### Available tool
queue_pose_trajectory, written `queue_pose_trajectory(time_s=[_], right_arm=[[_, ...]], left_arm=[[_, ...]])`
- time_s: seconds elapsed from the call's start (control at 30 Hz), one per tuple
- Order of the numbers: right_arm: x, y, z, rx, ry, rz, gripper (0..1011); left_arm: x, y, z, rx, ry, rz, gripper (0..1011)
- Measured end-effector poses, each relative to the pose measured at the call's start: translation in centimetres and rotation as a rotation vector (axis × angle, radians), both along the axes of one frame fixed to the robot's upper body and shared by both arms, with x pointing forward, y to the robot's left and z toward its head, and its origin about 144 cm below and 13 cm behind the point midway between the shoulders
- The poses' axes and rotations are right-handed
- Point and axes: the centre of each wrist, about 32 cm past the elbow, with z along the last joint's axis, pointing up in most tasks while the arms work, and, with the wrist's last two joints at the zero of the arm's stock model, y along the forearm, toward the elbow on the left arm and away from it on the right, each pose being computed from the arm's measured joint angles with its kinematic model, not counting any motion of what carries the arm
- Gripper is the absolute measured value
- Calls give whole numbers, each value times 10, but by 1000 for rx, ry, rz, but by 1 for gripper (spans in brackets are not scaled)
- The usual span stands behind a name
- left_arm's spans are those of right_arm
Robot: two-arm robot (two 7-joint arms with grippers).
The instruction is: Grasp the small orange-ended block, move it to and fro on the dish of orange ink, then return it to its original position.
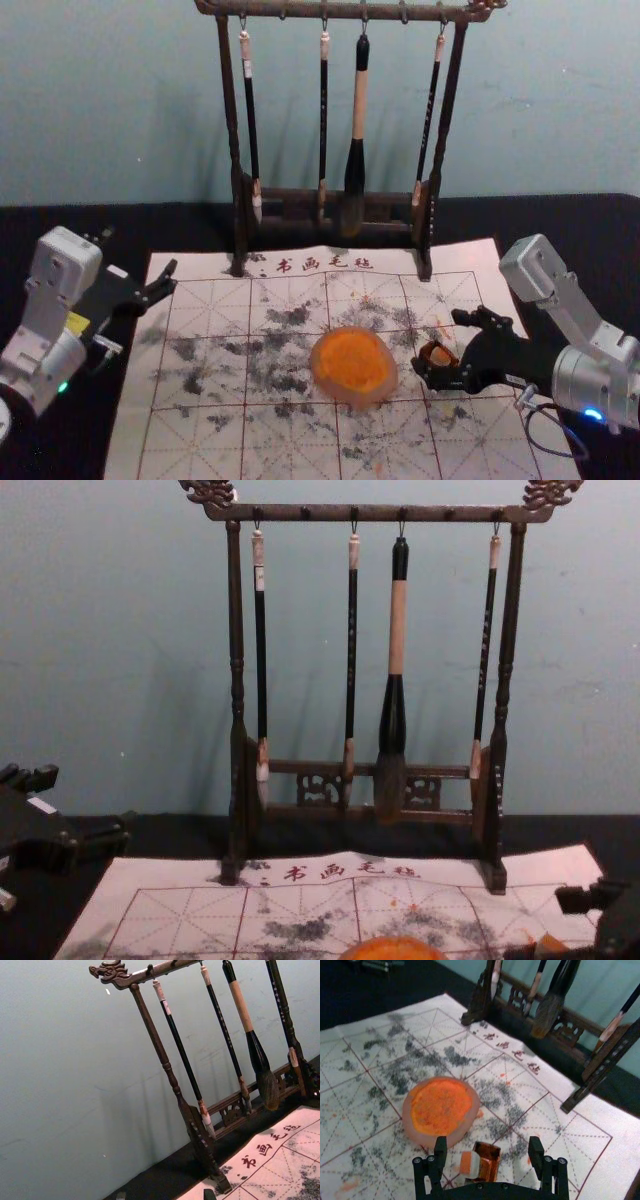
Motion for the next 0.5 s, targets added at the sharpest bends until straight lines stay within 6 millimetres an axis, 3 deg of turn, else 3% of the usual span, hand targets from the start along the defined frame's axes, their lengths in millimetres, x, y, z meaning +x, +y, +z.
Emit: queue_pose_trajectory(time_s=[0.33, 0.5], right_arm=[[-4, 1, 2, 113, -84, -44, 1002], [-8, -1, 6, 186, -178, -155, 1002]], left_arm=[[0, 0, 0, 0, 0, 0, 1001], [0, 0, 0, 0, 0, 0, 1001]])
